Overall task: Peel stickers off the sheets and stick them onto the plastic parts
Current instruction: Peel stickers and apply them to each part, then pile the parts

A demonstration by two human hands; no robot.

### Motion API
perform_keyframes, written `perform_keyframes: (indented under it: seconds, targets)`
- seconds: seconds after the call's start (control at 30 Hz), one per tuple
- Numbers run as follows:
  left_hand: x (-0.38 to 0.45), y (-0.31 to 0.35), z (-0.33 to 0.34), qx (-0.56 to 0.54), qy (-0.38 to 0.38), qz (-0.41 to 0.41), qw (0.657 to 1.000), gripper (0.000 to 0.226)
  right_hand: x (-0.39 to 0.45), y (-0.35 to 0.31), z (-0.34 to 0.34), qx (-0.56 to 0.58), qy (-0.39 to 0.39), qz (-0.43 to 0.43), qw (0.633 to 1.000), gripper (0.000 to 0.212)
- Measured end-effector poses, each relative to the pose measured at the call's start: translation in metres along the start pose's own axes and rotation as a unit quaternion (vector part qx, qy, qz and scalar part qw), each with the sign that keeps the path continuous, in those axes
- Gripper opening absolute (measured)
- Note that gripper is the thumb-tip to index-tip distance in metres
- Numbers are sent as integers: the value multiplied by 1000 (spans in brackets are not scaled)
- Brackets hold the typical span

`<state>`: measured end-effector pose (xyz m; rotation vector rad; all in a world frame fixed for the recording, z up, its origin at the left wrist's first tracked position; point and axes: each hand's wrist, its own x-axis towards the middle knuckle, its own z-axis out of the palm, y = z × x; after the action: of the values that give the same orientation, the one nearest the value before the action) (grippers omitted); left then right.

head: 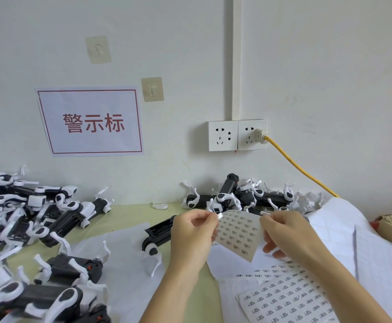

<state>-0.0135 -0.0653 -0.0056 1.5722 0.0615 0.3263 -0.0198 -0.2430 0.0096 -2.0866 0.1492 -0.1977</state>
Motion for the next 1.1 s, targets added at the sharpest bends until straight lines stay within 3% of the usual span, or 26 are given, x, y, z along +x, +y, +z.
perform_keyframes:
  seconds: [0.13, 0.2, 0.27, 0.37, 0.43, 0.53, 0.7, 0.9, 1.03, 1.1]
  targets:
    - [-1, 1, -1, -24, 28, 4, 999, 14, -1, 7, -2, -182, 149, 30, 972, 37]
    - [-1, 2, -1, -28, 39, 10, 999, 15, -4, 7, -1, -215, 196, -7, 957, 33]
    - [-1, 2, 0, -30, 44, 11, 998, 14, -9, -1, 3, -165, 165, -92, 968, 31]
    - [-1, 2, 1, -27, 52, 12, 998, 13, -23, -21, 16, 10, 2, -187, 982, 25]
    - [-1, 2, 2, -27, 51, 13, 998, 14, -29, -26, 26, 30, -57, -223, 973, 28]
    - [-2, 2, 3, -23, 51, 14, 998, 16, -35, -28, 36, 17, -72, -243, 967, 28]
    - [-4, 5, 4, -38, 49, 3, 998, 17, -39, -35, 37, 51, -85, -229, 968, 46]
    - [-5, 8, 5, -79, 43, -12, 996, 24, -37, -34, 38, 86, -77, -221, 969, 47]
    - [-6, 12, 4, -92, -2, -10, 996, 22, -38, -35, 37, 102, -77, -226, 966, 57]
    - [-6, 13, 3, -60, -31, 4, 998, 21, -35, -33, 37, 113, -43, -205, 971, 52]
